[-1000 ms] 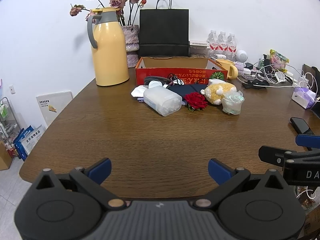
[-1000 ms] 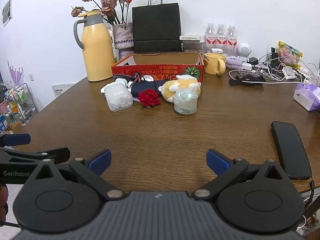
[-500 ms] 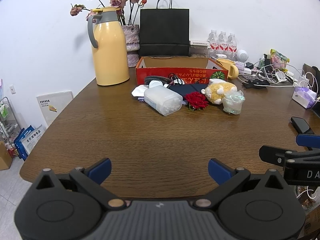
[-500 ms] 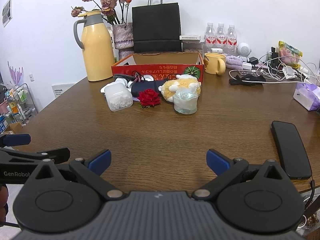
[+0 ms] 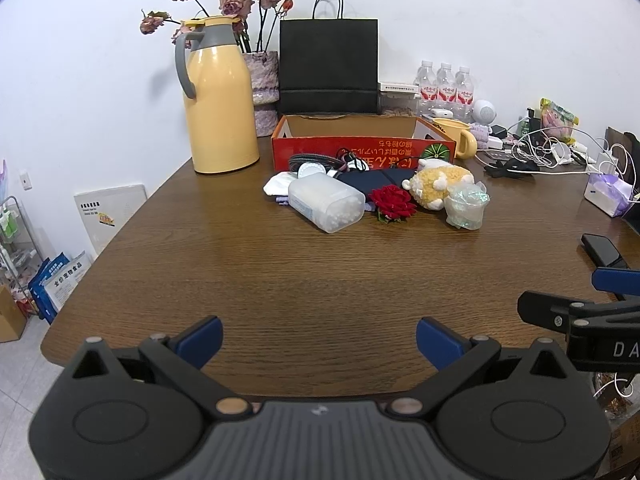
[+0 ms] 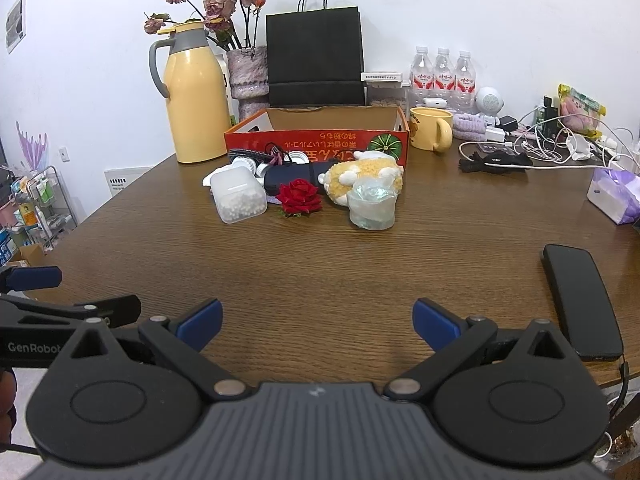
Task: Organize objects
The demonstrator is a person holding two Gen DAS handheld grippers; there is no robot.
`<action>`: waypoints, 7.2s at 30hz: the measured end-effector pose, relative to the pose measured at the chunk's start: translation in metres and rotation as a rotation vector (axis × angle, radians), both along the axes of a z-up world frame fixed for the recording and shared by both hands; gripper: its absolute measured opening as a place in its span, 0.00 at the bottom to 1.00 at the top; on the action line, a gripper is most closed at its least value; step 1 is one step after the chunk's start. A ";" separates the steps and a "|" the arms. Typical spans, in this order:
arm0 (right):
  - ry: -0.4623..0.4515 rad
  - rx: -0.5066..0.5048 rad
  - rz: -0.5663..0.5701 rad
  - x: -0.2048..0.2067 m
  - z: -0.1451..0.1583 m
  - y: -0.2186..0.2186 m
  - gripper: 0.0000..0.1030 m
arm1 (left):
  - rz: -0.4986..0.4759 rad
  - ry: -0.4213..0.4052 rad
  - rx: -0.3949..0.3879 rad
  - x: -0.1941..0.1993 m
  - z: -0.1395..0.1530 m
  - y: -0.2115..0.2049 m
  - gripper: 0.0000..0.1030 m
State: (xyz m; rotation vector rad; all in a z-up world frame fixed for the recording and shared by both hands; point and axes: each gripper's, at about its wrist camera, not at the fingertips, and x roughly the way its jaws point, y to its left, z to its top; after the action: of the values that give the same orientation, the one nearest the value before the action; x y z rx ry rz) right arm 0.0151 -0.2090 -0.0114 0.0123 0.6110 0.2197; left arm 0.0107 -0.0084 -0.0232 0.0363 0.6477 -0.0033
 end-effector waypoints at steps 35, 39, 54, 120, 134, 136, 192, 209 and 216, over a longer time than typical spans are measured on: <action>-0.103 -0.106 -0.021 0.132 -0.032 -0.016 1.00 | -0.002 -0.044 -0.097 0.163 -0.020 0.014 0.93; -0.108 -0.051 -0.012 0.167 -0.031 -0.018 1.00 | 0.047 -0.044 -0.127 0.217 -0.016 0.008 0.91; -0.051 0.038 0.006 0.168 -0.047 -0.026 0.39 | 0.021 -0.029 -0.145 0.199 -0.040 0.019 0.68; -0.017 -0.071 -0.042 0.486 0.040 0.006 1.00 | -0.091 -0.058 0.150 0.457 0.061 0.004 0.80; -0.150 0.143 -0.045 0.145 0.032 -0.054 1.00 | -0.213 -0.116 -0.140 0.121 0.042 0.019 0.96; -0.124 0.123 -0.070 0.100 0.019 -0.056 1.00 | -0.170 -0.088 -0.071 0.085 0.024 0.009 0.96; 0.063 0.209 -0.078 0.141 -0.044 -0.046 0.46 | -0.198 0.072 -0.097 0.120 -0.051 -0.007 0.41; 0.104 0.061 0.026 0.142 -0.047 -0.033 0.47 | -0.230 0.045 -0.078 0.094 -0.052 -0.004 0.35; -0.021 0.123 0.025 0.147 -0.020 -0.036 0.43 | -0.194 -0.101 -0.158 0.116 -0.008 0.018 0.34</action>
State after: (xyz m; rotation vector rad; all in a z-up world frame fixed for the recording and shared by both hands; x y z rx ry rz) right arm 0.1625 -0.2452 -0.0316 0.1207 0.5768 0.2806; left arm 0.1267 0.0099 -0.0311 -0.0531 0.5389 -0.2381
